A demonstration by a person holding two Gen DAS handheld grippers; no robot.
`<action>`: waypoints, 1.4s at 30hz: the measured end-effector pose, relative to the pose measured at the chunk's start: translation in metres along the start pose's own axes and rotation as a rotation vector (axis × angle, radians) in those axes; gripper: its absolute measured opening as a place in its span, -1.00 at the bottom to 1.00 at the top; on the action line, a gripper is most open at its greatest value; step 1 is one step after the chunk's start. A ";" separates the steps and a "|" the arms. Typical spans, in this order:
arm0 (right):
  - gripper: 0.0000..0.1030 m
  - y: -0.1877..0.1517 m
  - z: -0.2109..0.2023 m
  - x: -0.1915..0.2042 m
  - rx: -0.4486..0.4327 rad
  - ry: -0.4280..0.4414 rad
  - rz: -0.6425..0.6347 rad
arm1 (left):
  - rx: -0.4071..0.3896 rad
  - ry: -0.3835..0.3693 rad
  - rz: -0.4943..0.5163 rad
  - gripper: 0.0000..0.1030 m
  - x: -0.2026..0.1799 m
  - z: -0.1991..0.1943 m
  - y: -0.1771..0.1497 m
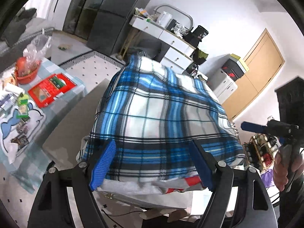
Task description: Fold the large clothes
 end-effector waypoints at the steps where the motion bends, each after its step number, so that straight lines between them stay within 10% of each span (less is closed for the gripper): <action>1: 1.00 -0.003 -0.012 -0.006 -0.036 0.025 0.020 | -0.021 0.027 0.024 0.47 -0.006 -0.005 0.000; 10: 1.00 -0.064 -0.068 0.000 -0.317 0.046 -0.080 | -0.231 0.331 0.234 0.47 -0.051 -0.054 -0.030; 21: 1.00 -0.152 -0.148 0.026 -0.753 -0.070 -0.135 | -0.550 0.412 0.313 0.88 -0.091 -0.124 -0.062; 42: 1.00 -0.209 -0.148 0.046 -0.732 -0.236 -0.296 | -0.558 0.340 0.411 0.97 -0.124 -0.125 -0.098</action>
Point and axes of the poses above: each gripper's, at about its wrist camera, not at the fingertips, and z roughly the way its jaws point, x to its left, y to its top, the point moved 4 cm from there along z, roughly the way its jaws point, and after that the axes turned 15 degrees about -x, right-handed, at the moved point
